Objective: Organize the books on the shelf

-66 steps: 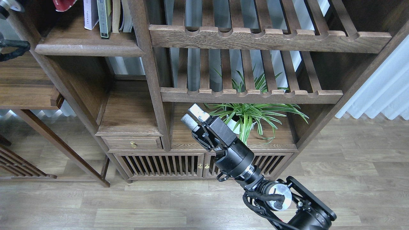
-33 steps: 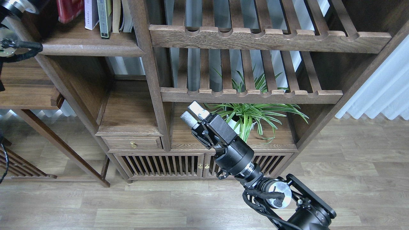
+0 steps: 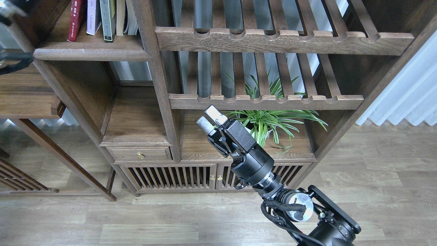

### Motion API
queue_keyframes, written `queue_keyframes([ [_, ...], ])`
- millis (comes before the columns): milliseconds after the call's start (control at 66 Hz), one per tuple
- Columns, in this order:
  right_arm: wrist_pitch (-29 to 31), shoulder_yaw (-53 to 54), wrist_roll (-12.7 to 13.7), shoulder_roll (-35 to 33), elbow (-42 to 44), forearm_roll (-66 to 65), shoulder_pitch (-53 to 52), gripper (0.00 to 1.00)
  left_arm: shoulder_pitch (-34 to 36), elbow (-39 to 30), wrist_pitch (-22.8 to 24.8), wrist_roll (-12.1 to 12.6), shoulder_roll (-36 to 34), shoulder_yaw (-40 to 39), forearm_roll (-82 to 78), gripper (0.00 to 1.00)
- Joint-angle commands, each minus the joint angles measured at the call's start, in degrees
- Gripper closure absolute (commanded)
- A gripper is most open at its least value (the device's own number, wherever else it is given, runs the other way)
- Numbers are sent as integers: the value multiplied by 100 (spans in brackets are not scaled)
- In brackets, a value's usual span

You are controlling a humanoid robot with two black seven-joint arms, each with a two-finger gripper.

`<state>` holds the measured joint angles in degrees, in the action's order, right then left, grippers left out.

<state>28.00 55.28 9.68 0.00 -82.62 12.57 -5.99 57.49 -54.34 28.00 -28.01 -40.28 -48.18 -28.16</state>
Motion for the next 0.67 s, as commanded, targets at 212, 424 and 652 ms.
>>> queue_keyframes([
  [212,0,0,-2,0,27,-9,18,2,-2672,-2001,0,1,-68,-851,768,1],
  [424,0,-9,-2,0,53,-26,27,2,-3930,-2001,0,402,758,-1105,742,1],
  [652,-75,-61,-2,0,88,-70,54,1,-4237,-2001,0,630,1523,-1202,750,1],
])
